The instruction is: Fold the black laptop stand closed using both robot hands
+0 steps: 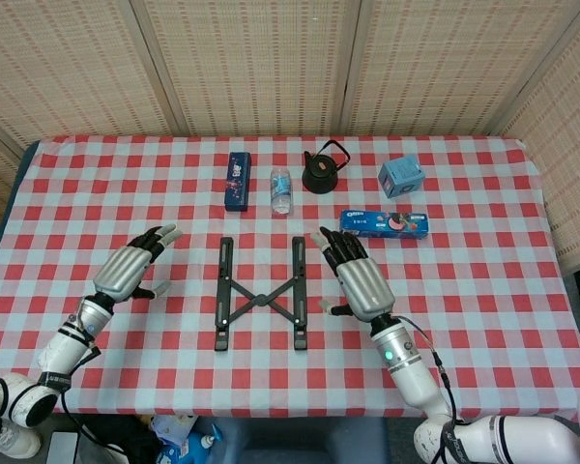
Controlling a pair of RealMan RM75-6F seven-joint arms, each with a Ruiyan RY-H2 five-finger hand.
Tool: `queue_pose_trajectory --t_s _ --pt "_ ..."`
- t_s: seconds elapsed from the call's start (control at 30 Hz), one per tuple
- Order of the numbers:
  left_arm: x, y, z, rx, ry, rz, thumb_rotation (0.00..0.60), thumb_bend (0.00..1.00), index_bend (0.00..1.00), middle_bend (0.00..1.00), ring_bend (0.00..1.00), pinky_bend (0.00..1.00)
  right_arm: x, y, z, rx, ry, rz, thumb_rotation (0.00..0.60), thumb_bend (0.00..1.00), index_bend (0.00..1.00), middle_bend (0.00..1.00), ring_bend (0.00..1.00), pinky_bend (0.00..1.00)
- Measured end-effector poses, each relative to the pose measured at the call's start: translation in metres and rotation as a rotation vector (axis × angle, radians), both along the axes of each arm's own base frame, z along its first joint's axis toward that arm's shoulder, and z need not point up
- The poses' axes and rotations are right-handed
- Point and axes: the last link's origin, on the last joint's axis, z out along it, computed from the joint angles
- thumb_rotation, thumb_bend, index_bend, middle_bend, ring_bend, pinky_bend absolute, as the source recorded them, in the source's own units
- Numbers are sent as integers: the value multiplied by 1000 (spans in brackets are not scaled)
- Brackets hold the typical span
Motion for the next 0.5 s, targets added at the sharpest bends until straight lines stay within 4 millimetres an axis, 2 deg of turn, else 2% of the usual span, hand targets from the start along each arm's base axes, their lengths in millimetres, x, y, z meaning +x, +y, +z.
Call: queue_pose_trajectory --t_s 0.13,0.23,0.5 --pt "-4 7 -4 37 102 -91 600 310 74 0 0 154 0 8 5 -47 89 144 600 7 0 0 0 0" --pt "-3 14 -16 51 162 -137 600 264 64 0 0 154 -3 14 5 -83 159 243 600 0 0 0 0 0" --pt "16 29 -55 42 221 -196 600 227 4 0 0 154 -16 16 -12 -142 295 378 600 0 0 0 0 0"
